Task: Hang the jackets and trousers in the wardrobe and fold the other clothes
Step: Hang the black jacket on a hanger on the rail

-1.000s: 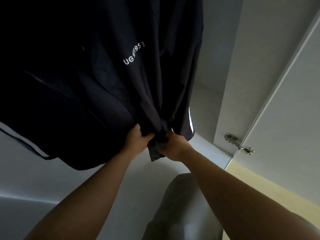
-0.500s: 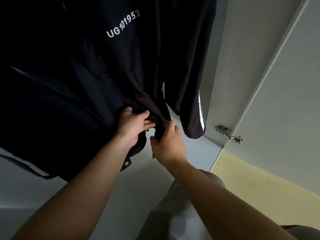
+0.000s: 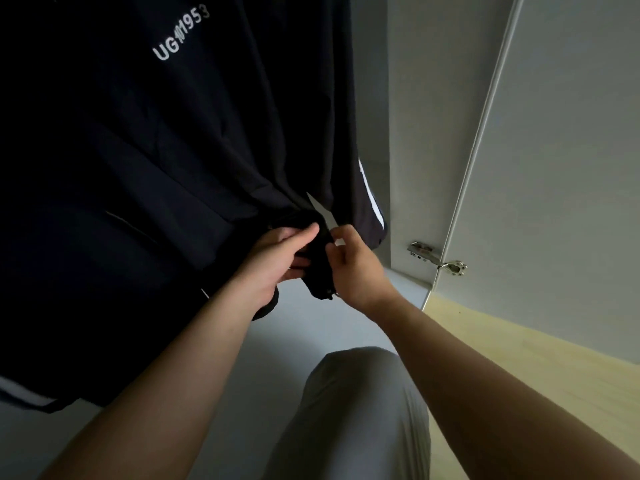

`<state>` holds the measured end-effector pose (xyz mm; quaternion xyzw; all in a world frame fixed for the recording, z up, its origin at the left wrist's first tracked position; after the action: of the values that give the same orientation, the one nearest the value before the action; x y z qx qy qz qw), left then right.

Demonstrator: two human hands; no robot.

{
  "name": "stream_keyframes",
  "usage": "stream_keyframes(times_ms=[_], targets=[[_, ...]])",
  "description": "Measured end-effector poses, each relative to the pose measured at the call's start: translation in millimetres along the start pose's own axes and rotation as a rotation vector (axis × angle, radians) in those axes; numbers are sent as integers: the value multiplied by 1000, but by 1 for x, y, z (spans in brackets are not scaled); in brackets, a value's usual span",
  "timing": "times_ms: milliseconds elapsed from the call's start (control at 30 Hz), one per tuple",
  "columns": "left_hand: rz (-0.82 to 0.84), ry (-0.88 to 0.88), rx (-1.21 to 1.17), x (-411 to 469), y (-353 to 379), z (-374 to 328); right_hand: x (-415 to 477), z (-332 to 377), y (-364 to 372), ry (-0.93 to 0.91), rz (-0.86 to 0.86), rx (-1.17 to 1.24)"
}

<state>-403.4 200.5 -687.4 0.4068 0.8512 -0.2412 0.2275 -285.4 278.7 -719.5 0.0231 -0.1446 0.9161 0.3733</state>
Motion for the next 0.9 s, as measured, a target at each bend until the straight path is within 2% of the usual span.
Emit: stream_keyframes(times_ms=[67, 200, 267, 367, 467, 533, 700, 800, 900], targets=[[15, 54, 5, -3, 11, 0, 0, 7, -6, -13, 21, 89], [-48, 98, -19, -10, 10, 4, -11, 13, -4, 92, 104, 455], [-68, 126, -44, -11, 3, 4, -11, 13, 0, 122, 77, 499], [-60, 113, -103, -11, -4, 8, -9, 11, 6, 145, -3, 494], [90, 1, -204, -12, -5, 21, -15, 6, 11, 165, -63, 452], [125, -29, -247, -15, -7, 28, -21, -3, 12, 222, -153, 408], [24, -80, -300, -24, -11, 45, -39, -16, 21, 345, -287, 222], [-79, -97, -318, -27, -19, 52, -52, -14, 38, 466, -198, 125], [-181, -53, -324, -30, -29, 56, -70, -8, 56, 602, -77, 158]])
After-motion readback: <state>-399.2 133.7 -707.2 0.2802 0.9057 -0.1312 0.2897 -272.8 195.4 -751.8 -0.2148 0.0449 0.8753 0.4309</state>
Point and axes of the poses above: each hand's wrist, its own x-axis towards the middle knuckle, its own y-axis out of the palm, z = x × y, the point moved 5 cm from there along x, towards the middle knuckle, and after that the axes turned 14 degrees about -y, right-handed, at the moved point
